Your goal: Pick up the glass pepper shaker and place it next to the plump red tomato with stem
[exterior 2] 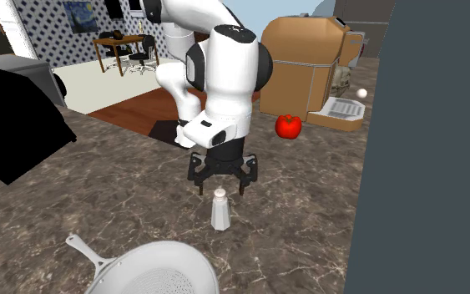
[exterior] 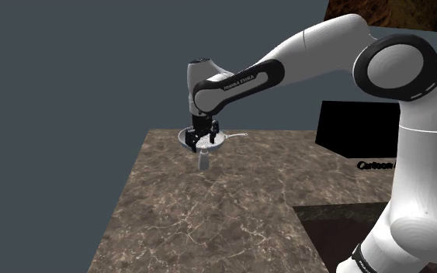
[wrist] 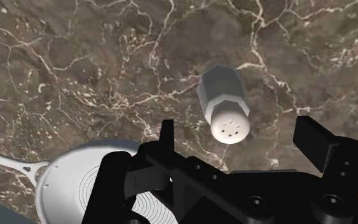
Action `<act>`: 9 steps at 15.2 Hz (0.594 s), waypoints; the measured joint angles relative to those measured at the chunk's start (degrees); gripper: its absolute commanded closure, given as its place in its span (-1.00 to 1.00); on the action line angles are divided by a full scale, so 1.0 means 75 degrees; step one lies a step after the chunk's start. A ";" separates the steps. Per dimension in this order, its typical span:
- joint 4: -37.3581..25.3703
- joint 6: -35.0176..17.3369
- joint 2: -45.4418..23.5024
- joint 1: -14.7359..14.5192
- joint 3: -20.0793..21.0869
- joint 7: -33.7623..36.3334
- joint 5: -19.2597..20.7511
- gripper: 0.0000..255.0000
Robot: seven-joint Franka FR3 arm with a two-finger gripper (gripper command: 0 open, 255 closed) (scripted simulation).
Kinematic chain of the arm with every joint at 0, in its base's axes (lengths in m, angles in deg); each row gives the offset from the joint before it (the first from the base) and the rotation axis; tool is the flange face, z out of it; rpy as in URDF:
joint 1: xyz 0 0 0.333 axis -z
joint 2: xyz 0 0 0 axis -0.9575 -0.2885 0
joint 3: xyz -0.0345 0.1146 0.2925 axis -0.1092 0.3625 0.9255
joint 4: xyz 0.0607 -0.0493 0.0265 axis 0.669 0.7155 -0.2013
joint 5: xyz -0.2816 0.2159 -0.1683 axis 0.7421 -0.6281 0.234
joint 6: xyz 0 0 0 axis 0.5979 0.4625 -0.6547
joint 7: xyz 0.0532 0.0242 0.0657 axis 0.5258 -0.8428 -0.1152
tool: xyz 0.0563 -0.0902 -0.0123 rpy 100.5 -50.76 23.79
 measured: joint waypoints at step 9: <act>0.0214 -0.0476 -0.0273 -0.0005 -0.0052 0.0081 0.0114 -1.00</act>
